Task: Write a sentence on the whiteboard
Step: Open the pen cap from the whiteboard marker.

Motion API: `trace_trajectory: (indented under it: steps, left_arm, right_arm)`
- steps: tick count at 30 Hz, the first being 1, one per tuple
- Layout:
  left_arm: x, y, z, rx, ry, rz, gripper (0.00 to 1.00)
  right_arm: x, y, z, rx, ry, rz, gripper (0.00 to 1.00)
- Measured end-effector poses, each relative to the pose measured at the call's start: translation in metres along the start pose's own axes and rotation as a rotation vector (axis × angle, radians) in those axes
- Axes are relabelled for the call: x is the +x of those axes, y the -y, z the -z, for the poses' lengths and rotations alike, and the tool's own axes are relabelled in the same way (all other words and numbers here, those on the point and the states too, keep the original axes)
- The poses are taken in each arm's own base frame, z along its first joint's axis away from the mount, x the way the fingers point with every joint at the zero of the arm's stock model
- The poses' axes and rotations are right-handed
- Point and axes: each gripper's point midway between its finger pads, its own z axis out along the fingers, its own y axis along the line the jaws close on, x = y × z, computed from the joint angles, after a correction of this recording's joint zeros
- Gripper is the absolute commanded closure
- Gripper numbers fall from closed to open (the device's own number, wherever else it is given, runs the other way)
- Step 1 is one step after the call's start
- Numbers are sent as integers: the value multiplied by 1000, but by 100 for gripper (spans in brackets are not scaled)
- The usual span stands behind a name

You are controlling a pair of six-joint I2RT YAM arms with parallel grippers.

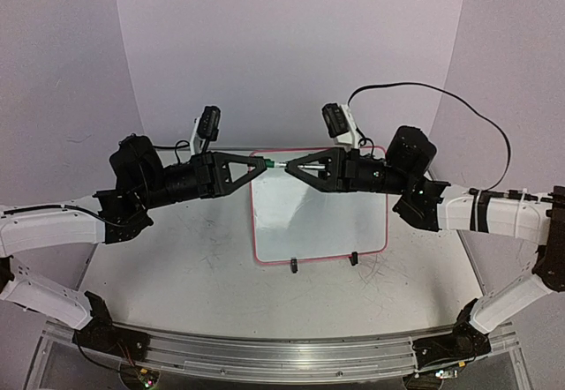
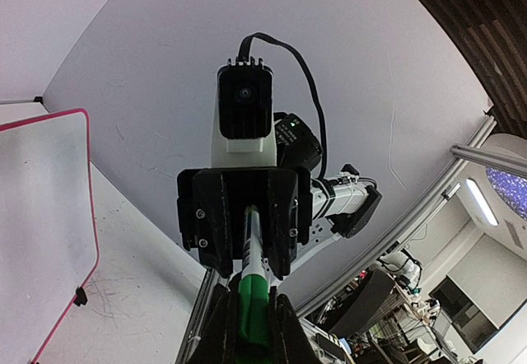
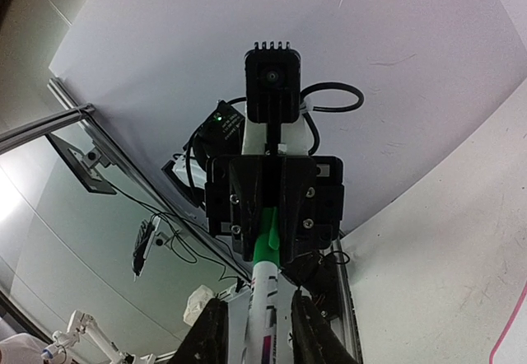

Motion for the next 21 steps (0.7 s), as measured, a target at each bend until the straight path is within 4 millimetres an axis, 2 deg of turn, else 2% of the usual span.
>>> trace_trajectory:
  steps: [2, 3, 11, 14, 17, 21]
  left_arm:
    - [0, -1, 0, -2, 0, 1, 100]
    - [1, -1, 0, -2, -1, 2, 100]
    - [2, -7, 3, -24, 13, 8, 100]
    - [6, -9, 7, -32, 7, 15, 100]
    - [-2, -18, 24, -65, 41, 21, 100]
    - [-36, -33, 63, -144, 154, 2, 100]
  right_arm:
    - [1, 1, 0, 2, -2, -2, 90]
    - [1, 1, 0, 3, -2, -1, 99]
    - [1, 9, 1, 35, 2, -4, 100]
    - [8, 12, 6, 50, -4, 3, 100]
    - [3, 19, 30, 94, 28, 15, 100]
    - [-17, 24, 79, 181, 131, 72, 100]
